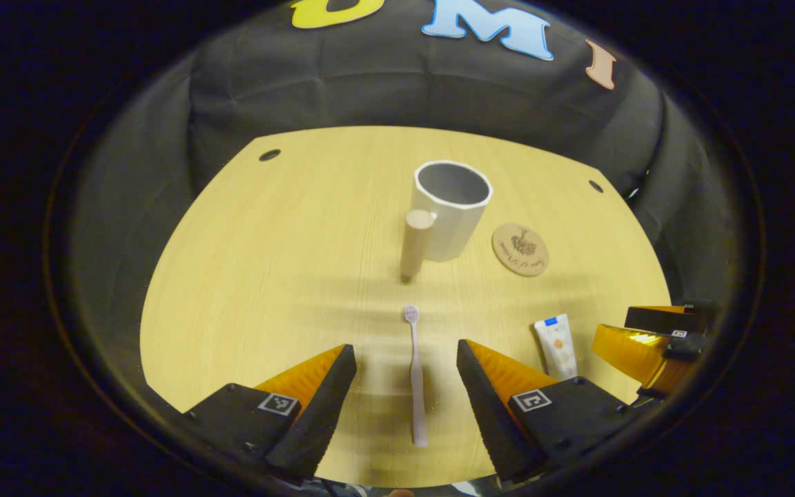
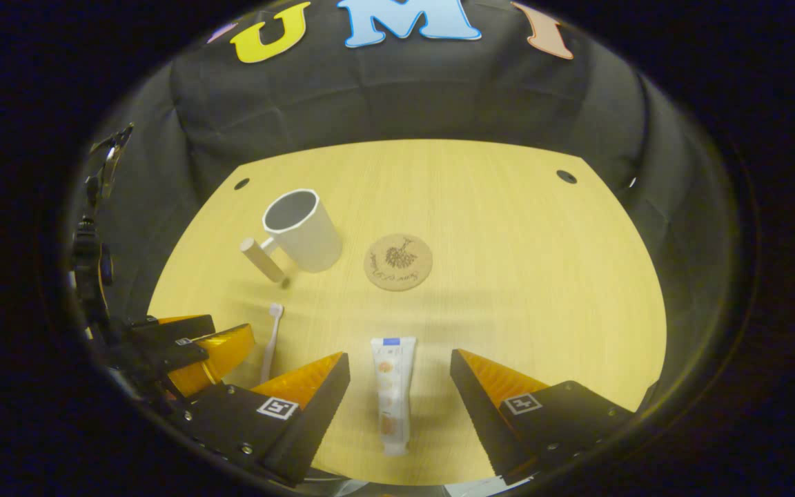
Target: Put the toothbrush and toothpaste on the desktop into the cup, then pick up the cup and place it on the coaster on the desktop.
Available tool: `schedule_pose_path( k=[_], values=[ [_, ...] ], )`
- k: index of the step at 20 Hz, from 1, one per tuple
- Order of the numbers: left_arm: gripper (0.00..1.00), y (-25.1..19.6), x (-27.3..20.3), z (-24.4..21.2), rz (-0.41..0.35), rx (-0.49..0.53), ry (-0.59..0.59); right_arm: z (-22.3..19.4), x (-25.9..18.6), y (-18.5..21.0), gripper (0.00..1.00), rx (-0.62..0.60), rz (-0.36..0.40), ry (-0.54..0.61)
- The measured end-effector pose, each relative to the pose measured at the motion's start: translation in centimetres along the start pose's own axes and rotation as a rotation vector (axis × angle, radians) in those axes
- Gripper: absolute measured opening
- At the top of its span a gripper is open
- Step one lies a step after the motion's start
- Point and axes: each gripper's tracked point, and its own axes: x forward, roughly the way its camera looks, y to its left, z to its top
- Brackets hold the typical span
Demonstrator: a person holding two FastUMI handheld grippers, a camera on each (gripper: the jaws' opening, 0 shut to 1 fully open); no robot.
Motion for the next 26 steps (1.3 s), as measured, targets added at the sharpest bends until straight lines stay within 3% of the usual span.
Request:
schedule_pose_path(
  k=[3,4,6,11,24,25,26],
  values=[
    [0.97,0.4,1.3,-1.7,0.003,-0.011,0.060,-2.4,1.8,-0.1,0.92,0.002,-0.007,0.086],
    [0.89,0.4,1.6,-2.1,0.004,-0.016,0.076,-2.9,2.2,-0.2,0.92,0.002,-0.012,0.108],
    [0.97,0.4,1.9,-2.6,0.012,-0.019,0.099,-3.7,2.7,-0.5,0.92,0.001,-0.018,0.137],
    [0.97,1.0,3.3,-3.8,0.034,-0.006,0.140,-5.2,4.1,-0.8,0.92,-0.003,-0.041,0.200],
    [0.96,1.1,4.4,-5.1,0.066,-0.006,0.210,-6.8,6.0,-0.7,0.92,-0.027,-0.064,0.269],
    [0.89,1.1,4.5,-5.2,0.068,-0.012,0.213,-6.9,6.2,-0.8,0.93,-0.029,-0.071,0.272],
    [0.96,1.2,4.4,-5.1,0.068,-0.013,0.214,-6.9,6.3,-0.8,0.92,-0.033,-0.076,0.270]
  ],
)
